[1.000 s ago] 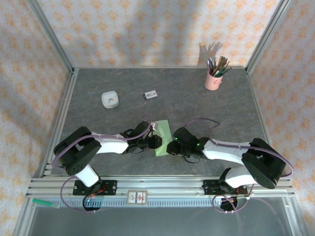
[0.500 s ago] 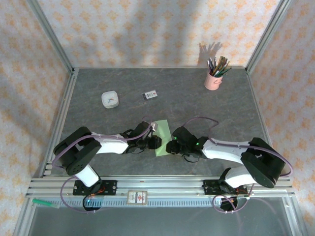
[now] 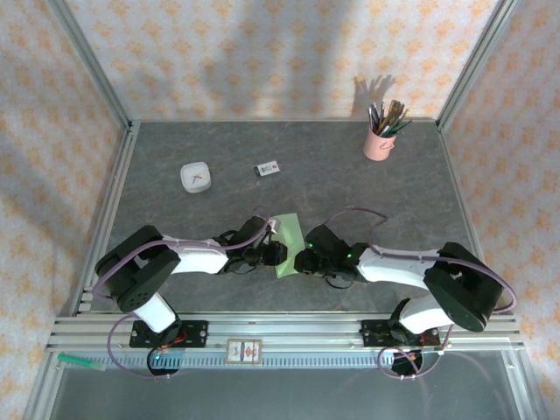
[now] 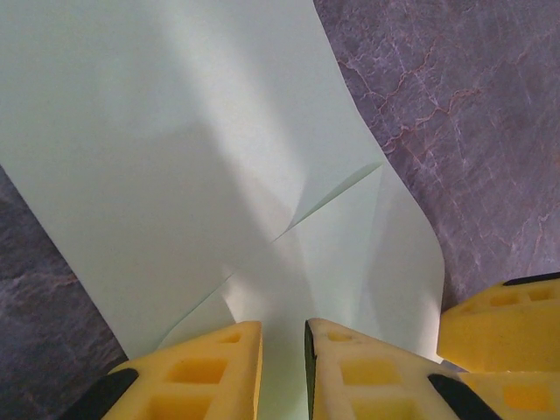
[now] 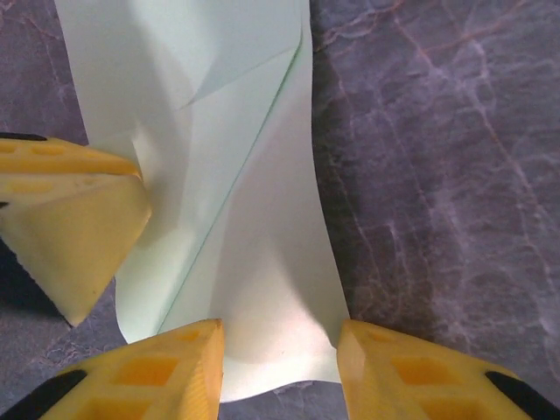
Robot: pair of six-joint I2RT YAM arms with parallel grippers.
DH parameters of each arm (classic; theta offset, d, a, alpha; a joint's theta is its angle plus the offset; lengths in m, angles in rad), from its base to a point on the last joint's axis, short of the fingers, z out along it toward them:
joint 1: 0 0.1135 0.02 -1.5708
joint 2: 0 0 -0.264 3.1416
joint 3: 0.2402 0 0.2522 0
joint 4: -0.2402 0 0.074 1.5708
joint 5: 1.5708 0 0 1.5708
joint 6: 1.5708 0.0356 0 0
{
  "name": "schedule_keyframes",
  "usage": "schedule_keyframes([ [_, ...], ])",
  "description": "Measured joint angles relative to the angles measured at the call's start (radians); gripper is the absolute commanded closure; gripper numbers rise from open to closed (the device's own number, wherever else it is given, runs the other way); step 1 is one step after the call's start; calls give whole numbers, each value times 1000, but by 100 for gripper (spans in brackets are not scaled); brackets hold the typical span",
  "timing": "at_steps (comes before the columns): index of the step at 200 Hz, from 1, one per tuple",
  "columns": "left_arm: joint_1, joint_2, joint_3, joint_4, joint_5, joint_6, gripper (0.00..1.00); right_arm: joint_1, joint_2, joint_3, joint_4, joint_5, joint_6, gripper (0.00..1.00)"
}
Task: Fold a paper plane with a square sheet of paper (pick it up from the middle)
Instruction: Turn over the paper at the center of the table.
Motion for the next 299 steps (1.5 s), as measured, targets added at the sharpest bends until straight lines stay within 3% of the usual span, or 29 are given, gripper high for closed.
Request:
schedule_keyframes([
  [72,5,0,0,-2,0,3,76,-3,11,-2,104,-10,-70,51],
  [158,6,0,0,-3,0,11,76,-84,11,-40,245,-87,-169,51],
  [217,6,0,0,-4,0,18,76,-86,-50,-167,336,-134,-48,62],
  [299,6,0,1,-4,1,21,74,-72,-97,-216,378,-103,71,93],
])
